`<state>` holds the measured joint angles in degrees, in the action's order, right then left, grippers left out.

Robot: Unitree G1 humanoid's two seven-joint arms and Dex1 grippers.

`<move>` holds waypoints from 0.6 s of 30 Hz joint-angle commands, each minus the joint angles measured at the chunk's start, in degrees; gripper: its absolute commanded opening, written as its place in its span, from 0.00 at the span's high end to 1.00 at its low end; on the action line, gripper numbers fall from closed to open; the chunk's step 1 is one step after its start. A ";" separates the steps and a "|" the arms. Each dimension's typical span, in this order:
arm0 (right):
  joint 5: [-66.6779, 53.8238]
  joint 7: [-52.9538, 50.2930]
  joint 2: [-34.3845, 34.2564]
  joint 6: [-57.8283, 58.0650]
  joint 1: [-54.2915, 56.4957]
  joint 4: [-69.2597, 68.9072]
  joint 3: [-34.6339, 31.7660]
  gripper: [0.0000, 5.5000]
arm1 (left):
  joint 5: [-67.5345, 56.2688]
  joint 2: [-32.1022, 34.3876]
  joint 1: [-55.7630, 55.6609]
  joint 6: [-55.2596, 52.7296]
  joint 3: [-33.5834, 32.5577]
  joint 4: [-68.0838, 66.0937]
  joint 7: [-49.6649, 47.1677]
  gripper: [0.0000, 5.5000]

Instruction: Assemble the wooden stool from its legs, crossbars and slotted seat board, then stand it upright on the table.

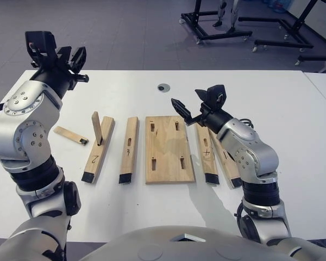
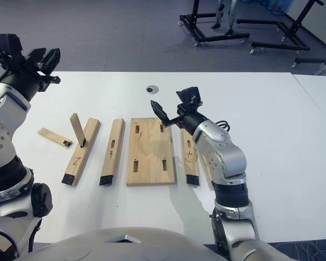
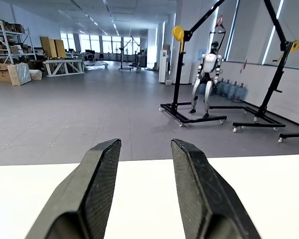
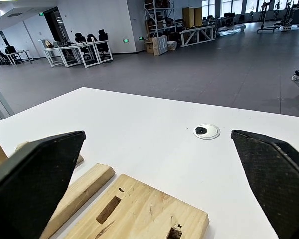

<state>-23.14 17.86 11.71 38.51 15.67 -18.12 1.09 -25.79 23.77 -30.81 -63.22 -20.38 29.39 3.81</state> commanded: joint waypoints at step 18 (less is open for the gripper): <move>0.12 0.32 -0.11 0.48 0.23 0.24 0.75 0.02 | 10.48 -7.09 14.17 24.91 10.56 -18.13 3.15 0.66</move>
<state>-22.75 18.00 11.43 38.46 15.67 -17.28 2.00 -16.22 16.72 -18.38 -38.93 -10.47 12.91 6.41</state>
